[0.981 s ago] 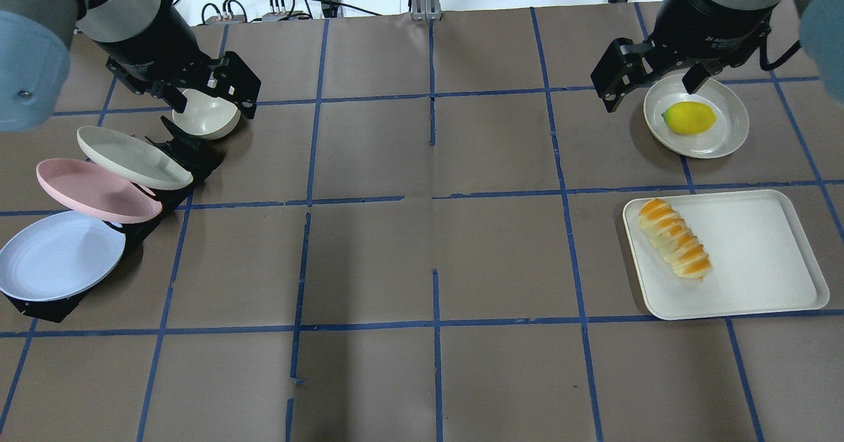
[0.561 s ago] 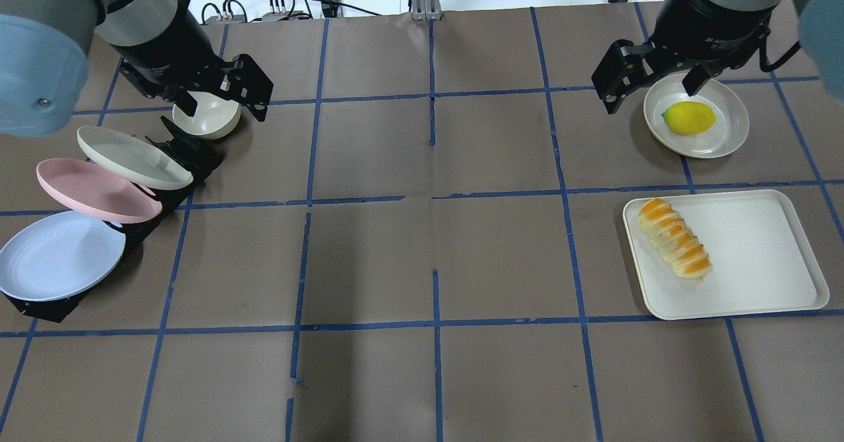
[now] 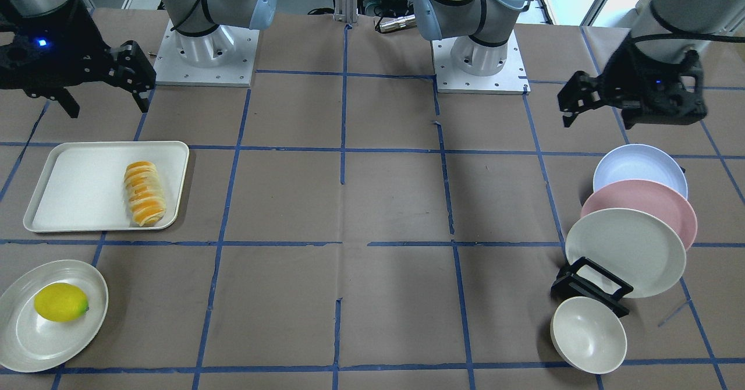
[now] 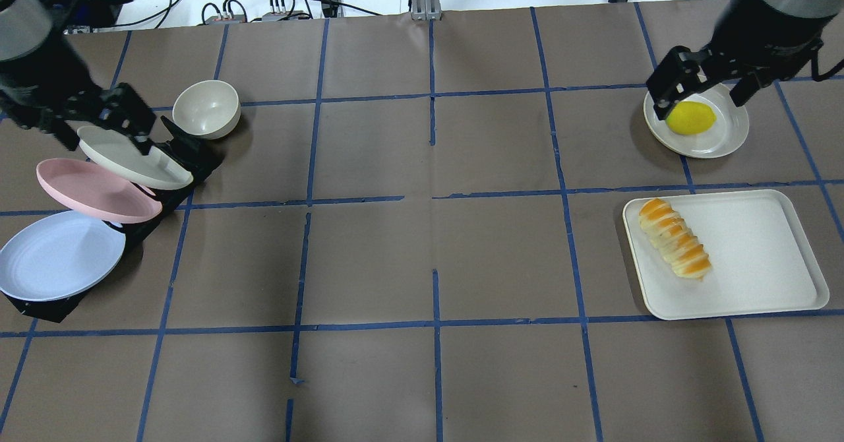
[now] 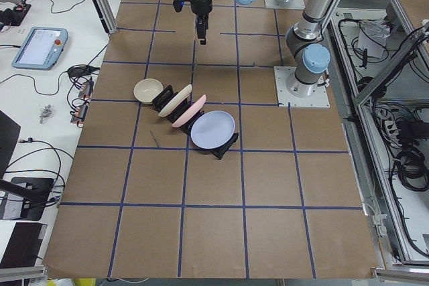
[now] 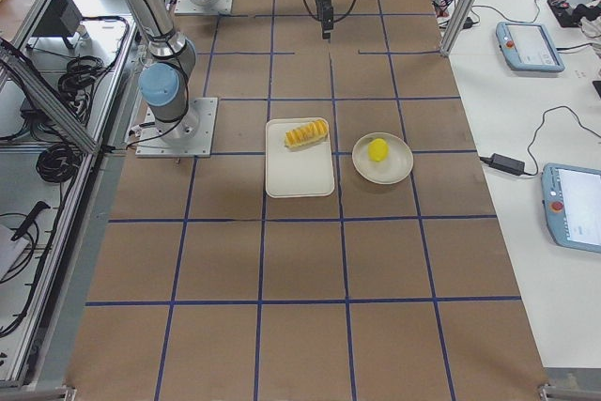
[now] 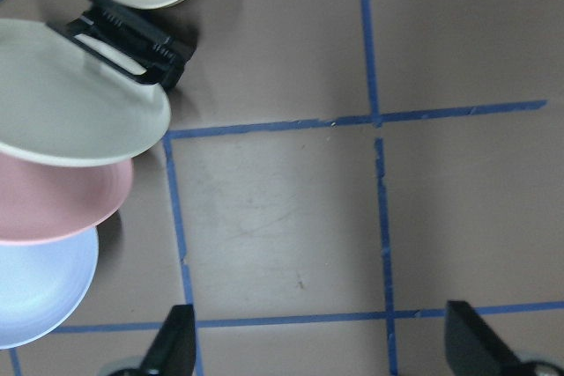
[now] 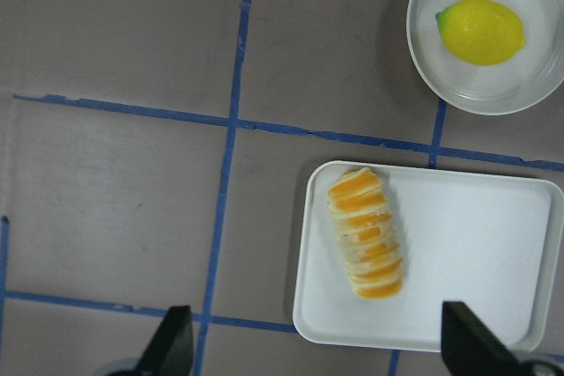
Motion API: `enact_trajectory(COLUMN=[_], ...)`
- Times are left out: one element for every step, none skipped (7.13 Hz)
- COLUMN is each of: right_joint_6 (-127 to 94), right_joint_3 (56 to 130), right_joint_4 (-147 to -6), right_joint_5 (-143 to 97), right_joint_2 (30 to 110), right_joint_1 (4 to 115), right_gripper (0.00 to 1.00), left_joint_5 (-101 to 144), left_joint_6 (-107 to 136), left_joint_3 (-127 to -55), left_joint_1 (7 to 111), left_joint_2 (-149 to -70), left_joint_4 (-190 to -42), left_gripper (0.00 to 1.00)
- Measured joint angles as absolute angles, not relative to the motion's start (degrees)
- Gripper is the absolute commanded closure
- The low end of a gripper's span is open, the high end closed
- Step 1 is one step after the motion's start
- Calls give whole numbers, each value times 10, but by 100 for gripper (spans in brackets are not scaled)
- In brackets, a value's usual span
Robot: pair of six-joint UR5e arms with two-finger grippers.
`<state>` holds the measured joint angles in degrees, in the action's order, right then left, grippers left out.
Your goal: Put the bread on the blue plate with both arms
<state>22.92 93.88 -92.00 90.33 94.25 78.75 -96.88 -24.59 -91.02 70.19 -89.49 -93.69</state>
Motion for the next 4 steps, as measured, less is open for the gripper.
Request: enact_trajectory(right_joint_6=[317,369,391,398], right_joint_3=[960,986,1015,1043], right_joint_4=[-924,-936,-959,-986], right_joint_5=[903,901,900,900], right_joint_2=[944,944,945,946], right_joint_1=[754,724,705,698], right_gripper=[3,3,2,2], left_joint_5=[-977,-980,-989,-1000], left_joint_6=[-345,-444,-543,-639], left_joint_3=[-912,-910,-901,-890], left_joint_1=[620,546,499,477], left_joint_2=[-906,-927,-956,-989], left_joint_4=[-938,-934,-918,-878], left_gripper=[0,0,0,0])
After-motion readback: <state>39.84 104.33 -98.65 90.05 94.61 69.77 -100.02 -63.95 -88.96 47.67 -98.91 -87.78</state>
